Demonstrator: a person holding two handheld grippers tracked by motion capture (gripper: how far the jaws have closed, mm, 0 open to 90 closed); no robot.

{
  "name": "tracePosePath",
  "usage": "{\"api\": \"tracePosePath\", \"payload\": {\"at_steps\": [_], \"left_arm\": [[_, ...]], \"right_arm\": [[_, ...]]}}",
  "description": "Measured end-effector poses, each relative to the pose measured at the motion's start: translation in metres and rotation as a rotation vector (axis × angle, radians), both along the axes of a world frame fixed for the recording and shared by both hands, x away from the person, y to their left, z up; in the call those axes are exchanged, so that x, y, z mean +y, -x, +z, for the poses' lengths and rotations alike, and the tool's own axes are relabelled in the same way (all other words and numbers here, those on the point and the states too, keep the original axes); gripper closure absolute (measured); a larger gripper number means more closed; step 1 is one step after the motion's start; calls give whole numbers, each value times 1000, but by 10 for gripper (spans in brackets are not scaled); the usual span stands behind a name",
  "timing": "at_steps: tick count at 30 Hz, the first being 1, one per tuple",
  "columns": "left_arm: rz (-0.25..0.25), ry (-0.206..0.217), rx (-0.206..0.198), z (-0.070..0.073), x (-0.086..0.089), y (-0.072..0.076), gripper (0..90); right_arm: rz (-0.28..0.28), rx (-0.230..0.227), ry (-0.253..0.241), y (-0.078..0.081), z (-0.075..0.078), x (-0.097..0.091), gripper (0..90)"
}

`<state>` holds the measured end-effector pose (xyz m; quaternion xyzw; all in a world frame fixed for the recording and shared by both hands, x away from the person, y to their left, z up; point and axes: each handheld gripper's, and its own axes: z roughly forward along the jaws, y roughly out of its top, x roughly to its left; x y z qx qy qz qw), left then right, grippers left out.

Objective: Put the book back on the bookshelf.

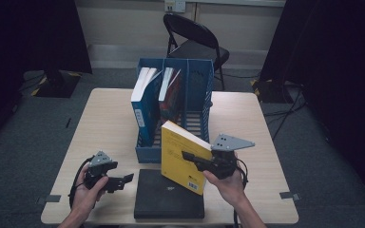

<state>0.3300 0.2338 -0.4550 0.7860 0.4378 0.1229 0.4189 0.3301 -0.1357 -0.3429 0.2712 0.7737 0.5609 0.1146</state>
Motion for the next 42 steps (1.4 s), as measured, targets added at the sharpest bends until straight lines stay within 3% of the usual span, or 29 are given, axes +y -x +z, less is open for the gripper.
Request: {"api": "tracePosePath", "payload": {"at_steps": [11,17,22,24,29,42], "left_arm": [[-2,-9,15,-2,-1,-1,164],[-7,11,13,-2,1,-1,164],[3,10,13,-2,2,-1,164],[-12,12,-4,-2,1,-1,164],[-18,-23,10,-3,-2,-1,170],[-9,-28,20,-4,-1,-2,174]], "right_arm": [[-30,-15,1,1,10,-6,757],[-55,-15,-1,0,16,-8,757],[-80,-19,-13,-4,22,-12,757],[-92,-22,-11,-6,25,-12,757],[-109,-42,-19,-10,31,-12,757],[-180,-62,-6,-27,45,-6,757]]}}
